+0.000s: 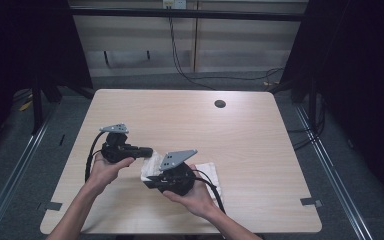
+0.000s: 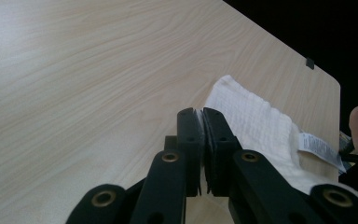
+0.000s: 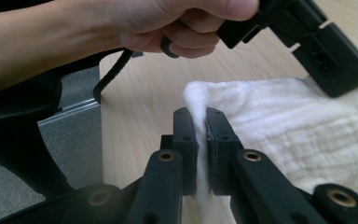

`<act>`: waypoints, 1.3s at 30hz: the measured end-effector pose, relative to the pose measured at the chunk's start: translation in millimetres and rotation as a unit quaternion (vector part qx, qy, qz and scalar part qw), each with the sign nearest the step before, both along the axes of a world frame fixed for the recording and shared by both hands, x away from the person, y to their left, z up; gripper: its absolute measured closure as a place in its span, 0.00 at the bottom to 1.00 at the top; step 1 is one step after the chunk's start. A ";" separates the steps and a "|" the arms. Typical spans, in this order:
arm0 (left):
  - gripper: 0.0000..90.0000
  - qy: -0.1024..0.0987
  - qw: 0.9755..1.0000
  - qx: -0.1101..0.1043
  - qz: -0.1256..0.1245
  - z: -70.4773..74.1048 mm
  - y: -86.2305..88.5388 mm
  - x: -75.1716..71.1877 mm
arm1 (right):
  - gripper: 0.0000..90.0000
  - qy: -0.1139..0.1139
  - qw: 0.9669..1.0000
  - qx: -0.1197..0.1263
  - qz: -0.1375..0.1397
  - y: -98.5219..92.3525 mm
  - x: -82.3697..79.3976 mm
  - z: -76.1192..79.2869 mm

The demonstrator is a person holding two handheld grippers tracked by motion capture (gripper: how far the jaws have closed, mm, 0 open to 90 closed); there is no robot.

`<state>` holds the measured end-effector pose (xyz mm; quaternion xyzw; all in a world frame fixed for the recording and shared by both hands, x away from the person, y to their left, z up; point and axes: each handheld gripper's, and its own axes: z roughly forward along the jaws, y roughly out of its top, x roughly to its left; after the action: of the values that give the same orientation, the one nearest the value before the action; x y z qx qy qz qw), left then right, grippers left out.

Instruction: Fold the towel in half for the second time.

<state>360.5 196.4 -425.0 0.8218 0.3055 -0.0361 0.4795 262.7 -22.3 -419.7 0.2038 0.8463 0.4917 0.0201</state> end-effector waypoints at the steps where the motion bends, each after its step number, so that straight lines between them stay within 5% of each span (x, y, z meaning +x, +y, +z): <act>1: 0.96 0.002 1.000 0.000 0.001 -0.4 0.2 0.3 | 0.95 -0.001 1.000 0.000 0.000 1.6 -0.1 -0.7; 9: 0.96 0.015 1.000 -0.008 0.007 -16.1 -11.1 2.5 | 0.95 0.018 1.000 -0.014 -0.009 -6.7 0.6 -15.4; 21: 0.96 0.005 1.000 -0.015 0.002 -4.7 -40.6 4.8 | 0.95 0.011 0.999 -0.001 -0.032 -34.3 0.3 -3.4; 31: 0.96 0.010 1.000 0.004 -0.006 -5.2 -61.7 9.0 | 0.95 0.014 0.999 0.002 -0.053 -56.8 -0.8 -1.2; 39: 0.95 0.016 1.000 0.022 -0.015 -12.1 -84.5 13.3 | 0.94 0.041 0.997 0.016 -0.070 -79.0 -2.6 -9.7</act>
<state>373.8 112.0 -437.1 0.8358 0.3015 -0.0503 0.4560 260.1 -101.2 -429.4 0.2829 0.8222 0.4937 0.0167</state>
